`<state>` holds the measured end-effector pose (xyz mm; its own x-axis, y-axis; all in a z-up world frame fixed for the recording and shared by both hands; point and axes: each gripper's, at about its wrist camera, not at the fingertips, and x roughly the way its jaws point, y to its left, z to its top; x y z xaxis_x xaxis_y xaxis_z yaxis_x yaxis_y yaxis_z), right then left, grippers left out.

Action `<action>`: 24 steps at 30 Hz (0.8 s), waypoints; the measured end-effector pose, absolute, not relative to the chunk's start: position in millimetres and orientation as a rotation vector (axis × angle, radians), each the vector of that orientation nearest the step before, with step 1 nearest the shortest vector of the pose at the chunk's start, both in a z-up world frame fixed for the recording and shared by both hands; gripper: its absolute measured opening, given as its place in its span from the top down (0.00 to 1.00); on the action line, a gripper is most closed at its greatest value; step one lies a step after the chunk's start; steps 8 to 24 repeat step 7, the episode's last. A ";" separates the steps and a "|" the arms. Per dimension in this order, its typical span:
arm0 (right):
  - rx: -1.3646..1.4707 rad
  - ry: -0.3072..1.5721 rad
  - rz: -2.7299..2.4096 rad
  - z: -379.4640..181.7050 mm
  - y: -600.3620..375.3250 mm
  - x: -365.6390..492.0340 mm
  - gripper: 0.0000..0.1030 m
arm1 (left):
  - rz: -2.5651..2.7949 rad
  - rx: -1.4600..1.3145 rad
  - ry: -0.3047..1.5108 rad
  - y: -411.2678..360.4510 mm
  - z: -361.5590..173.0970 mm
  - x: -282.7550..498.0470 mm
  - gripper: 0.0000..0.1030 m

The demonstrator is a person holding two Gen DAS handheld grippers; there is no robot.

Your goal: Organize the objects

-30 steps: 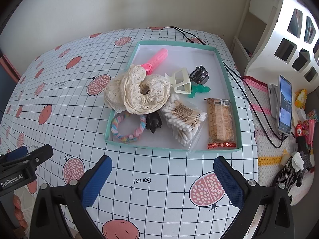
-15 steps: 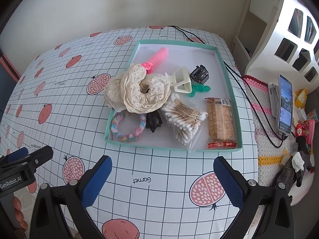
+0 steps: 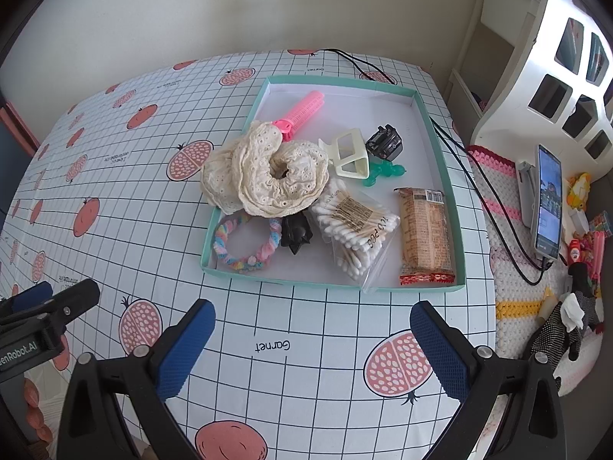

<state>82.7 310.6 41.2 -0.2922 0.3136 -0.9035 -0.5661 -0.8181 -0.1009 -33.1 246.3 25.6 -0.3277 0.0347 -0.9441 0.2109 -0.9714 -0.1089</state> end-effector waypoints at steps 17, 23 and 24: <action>-1.418 0.319 2.134 41.2 310.2 83.4 0.00 | -2.453 1.755 0.350 242.9 25.1 -32.0 0.02; -1.418 0.319 2.134 41.2 310.2 83.4 0.00 | -2.453 1.755 0.350 242.9 25.1 -32.0 0.02; -1.418 0.319 2.134 41.2 310.2 83.4 0.00 | -2.453 1.755 0.350 242.9 25.1 -32.0 0.02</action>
